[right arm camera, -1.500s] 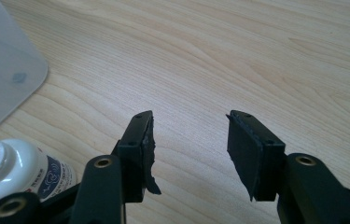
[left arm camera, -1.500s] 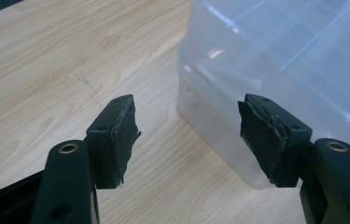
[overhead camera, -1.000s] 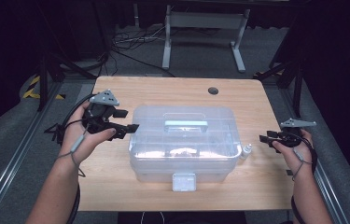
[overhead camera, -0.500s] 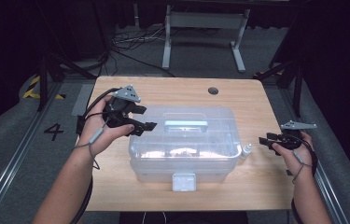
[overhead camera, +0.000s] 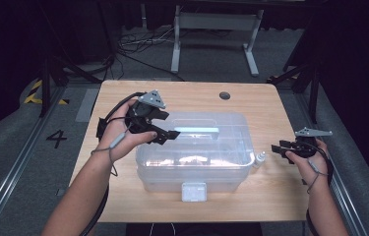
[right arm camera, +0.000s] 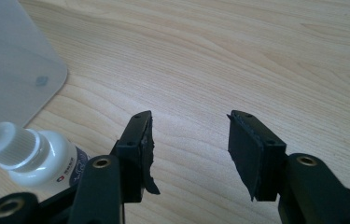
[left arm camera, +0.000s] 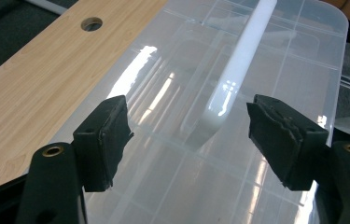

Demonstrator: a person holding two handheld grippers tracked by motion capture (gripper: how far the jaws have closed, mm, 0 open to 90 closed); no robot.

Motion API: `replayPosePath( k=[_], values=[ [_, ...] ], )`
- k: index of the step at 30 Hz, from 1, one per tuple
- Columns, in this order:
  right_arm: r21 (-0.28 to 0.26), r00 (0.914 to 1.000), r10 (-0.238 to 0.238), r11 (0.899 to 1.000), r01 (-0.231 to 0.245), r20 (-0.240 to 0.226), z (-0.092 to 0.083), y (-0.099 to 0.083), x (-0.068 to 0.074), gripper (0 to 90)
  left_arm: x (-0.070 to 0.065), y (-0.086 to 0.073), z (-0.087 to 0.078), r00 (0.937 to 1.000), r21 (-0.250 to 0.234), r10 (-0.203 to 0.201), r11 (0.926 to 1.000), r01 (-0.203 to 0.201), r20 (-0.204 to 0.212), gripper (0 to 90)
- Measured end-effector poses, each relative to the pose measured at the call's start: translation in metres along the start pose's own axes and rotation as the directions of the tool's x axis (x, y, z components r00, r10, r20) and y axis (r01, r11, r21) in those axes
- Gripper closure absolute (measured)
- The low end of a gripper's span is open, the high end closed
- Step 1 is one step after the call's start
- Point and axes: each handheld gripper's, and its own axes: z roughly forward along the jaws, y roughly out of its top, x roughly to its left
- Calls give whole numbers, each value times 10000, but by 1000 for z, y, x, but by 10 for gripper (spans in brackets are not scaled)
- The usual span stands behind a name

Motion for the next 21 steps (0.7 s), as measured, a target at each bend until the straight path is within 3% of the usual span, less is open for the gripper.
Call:
replayPosePath(
  k=[13, 19, 21],
  values=[
    [-48, 9999, 93, 9999, -93, -41, -1, -2, -2, 506, -8, 16, 25, 9980, 440, 584, 9973, -594, 227, 278],
    [-61, 9999, 95, 9999, -95, -67, -1, -2, -2, 505, -8, 16, 36, 9987, 635, 496, 9967, -503, 125, 278],
    [-59, 9999, 82, 9999, -82, -70, -1, -2, -2, 505, -8, 16, 39, 9986, 461, 423, 9980, -437, 325, 275]
  ],
)
